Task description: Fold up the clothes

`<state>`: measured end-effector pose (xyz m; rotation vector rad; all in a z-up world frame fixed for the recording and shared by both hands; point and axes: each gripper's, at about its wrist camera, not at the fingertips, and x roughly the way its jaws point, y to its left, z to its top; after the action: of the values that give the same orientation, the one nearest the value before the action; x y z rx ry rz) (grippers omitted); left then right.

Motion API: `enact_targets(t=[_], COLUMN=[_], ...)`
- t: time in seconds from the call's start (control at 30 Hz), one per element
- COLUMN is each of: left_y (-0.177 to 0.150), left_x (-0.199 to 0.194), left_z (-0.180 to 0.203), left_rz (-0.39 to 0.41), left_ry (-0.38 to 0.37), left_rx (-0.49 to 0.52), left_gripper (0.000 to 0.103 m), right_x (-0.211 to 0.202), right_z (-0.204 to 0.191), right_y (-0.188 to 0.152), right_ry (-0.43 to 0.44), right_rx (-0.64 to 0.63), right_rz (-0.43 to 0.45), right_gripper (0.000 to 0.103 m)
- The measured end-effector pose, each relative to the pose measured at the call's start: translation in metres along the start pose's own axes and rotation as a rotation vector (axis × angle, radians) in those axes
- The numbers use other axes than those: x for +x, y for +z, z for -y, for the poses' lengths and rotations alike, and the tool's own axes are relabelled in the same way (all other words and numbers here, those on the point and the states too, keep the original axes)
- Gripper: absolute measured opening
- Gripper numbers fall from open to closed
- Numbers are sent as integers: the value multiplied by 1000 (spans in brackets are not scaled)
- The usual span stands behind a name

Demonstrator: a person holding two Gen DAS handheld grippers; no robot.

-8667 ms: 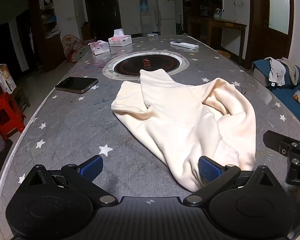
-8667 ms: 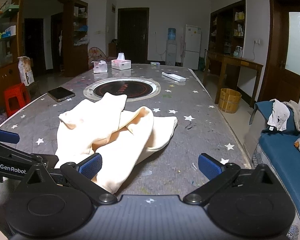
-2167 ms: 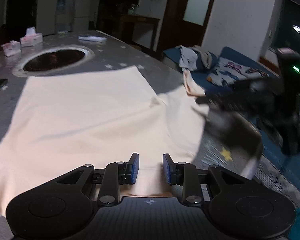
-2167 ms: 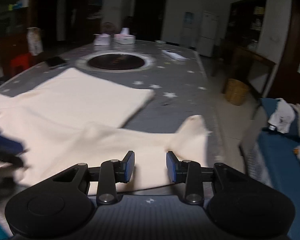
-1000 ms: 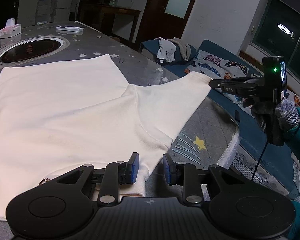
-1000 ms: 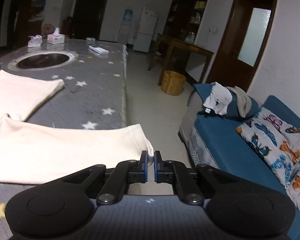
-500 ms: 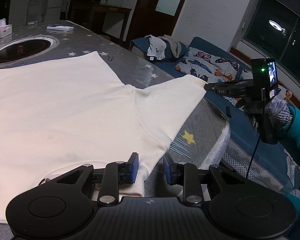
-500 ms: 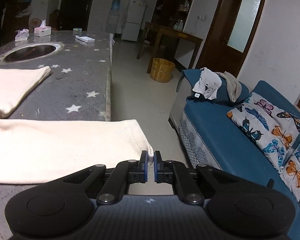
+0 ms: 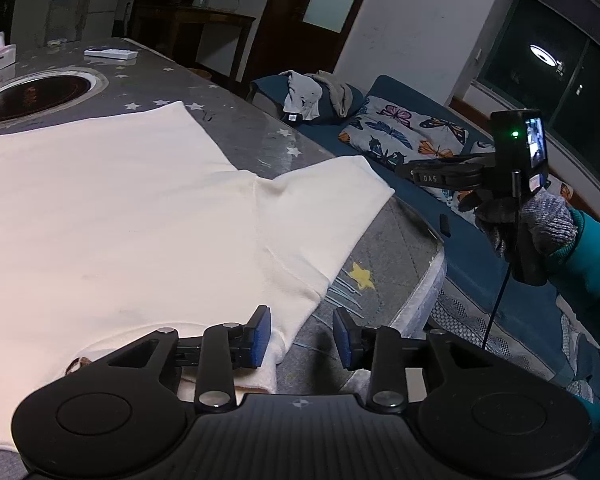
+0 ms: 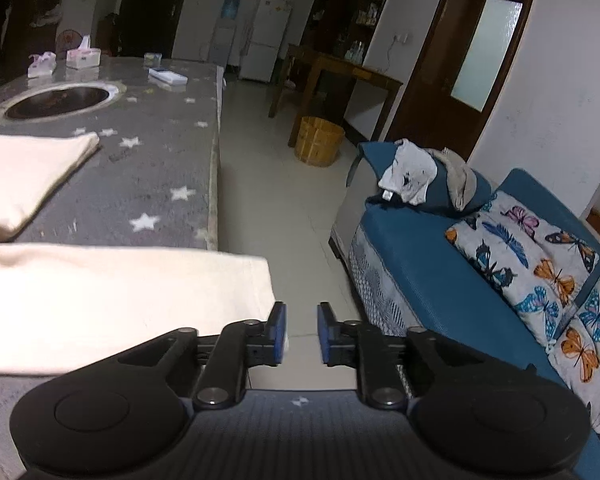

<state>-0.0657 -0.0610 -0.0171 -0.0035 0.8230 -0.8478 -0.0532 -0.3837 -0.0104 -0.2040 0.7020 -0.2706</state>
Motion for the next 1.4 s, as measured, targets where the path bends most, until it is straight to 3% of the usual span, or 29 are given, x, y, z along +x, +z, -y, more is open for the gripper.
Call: enact_targets(t=[0.13, 0.23, 0.43, 0.77, 1.0, 1.4], left_y=[3, 12, 33, 37, 22, 23], left_x=[-10, -24, -45, -49, -61, -65], left_z=[-5, -15, -60, -131, -147, -145], left_rz=[22, 59, 108, 85, 80, 101], left_ry=[19, 67, 234, 384, 397, 377], left_rx=[-4, -8, -88, -236, -297, -288], left_gripper=[44, 48, 51, 51, 50, 51], right_x=[-9, -12, -7, 15, 45, 101], right_z=[-9, -19, -53, -111, -141, -161], right_y=[13, 25, 47, 87, 112, 138], right_ry=[43, 123, 296, 462, 519, 509], right_rx=[-19, -20, -55, -139, -171, -178], right_rz=[48, 66, 70, 63, 12, -43], right_gripper=[22, 27, 29, 30, 30, 29])
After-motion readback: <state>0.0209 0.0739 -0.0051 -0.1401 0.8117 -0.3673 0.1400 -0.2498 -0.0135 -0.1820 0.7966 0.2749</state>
